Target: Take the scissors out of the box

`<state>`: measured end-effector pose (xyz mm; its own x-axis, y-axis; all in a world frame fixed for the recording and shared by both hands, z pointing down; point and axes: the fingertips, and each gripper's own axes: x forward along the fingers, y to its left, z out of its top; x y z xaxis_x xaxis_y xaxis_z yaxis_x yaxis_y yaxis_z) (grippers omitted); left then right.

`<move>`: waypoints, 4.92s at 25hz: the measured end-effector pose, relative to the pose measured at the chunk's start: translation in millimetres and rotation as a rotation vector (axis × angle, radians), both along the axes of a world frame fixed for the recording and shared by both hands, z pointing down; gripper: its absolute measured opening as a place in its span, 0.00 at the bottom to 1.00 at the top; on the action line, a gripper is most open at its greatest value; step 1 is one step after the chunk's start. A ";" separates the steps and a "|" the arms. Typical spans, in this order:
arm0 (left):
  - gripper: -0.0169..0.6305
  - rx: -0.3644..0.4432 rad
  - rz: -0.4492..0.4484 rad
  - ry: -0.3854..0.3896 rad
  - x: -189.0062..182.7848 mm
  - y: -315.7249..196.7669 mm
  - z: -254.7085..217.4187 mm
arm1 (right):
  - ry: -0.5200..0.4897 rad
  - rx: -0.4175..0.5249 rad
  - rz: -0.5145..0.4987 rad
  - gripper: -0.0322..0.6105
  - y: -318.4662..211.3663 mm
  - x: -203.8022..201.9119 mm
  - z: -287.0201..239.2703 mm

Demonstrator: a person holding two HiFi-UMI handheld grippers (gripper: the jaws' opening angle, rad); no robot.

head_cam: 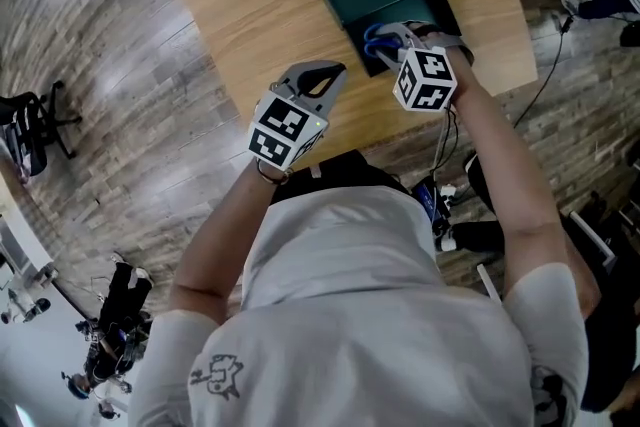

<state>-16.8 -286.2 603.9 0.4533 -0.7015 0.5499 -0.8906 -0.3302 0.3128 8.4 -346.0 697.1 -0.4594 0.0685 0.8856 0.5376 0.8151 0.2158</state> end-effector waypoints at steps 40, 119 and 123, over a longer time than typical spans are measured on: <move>0.03 0.283 0.178 0.001 -35.9 144.4 -151.4 | -0.618 -0.203 0.765 0.19 158.6 -6.2 -226.4; 0.03 0.379 0.261 0.052 -32.5 387.1 -200.4 | -0.919 -0.197 1.015 0.20 446.9 76.4 -293.6; 0.03 0.393 0.275 0.060 -51.6 403.8 -202.3 | -0.931 -0.163 1.032 0.20 466.4 63.0 -300.1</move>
